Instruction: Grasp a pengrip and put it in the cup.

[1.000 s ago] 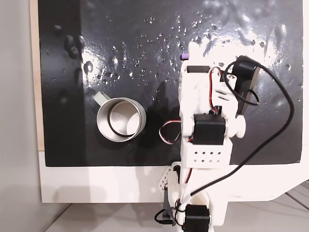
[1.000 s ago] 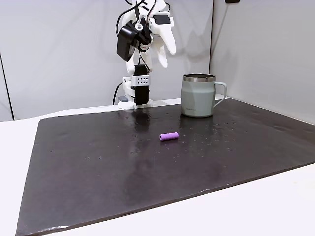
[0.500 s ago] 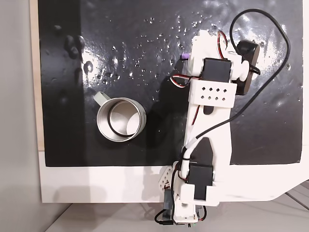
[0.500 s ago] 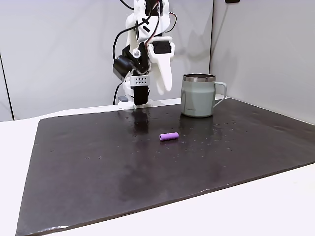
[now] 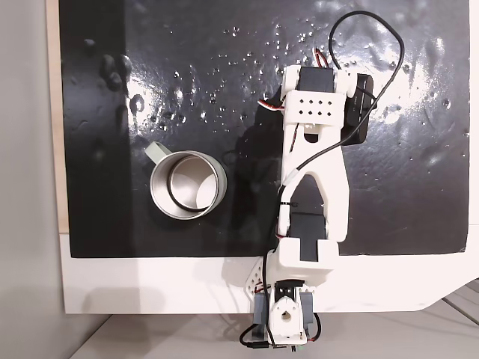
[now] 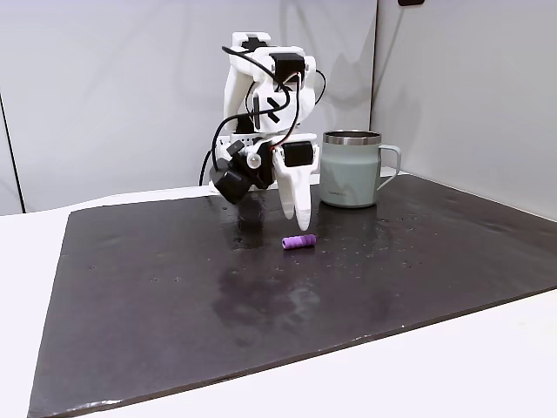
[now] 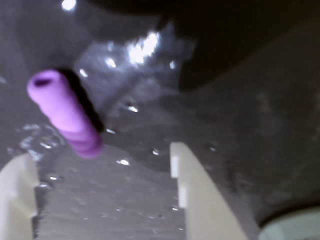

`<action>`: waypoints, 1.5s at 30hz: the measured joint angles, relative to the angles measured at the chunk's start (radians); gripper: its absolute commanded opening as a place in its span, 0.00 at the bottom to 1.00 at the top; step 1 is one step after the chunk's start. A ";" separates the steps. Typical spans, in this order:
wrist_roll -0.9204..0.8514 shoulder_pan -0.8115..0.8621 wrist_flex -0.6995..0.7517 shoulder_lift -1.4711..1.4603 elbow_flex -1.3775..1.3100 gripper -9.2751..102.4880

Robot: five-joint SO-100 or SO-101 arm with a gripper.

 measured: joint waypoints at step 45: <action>0.012 -0.049 0.353 0.242 -0.480 0.08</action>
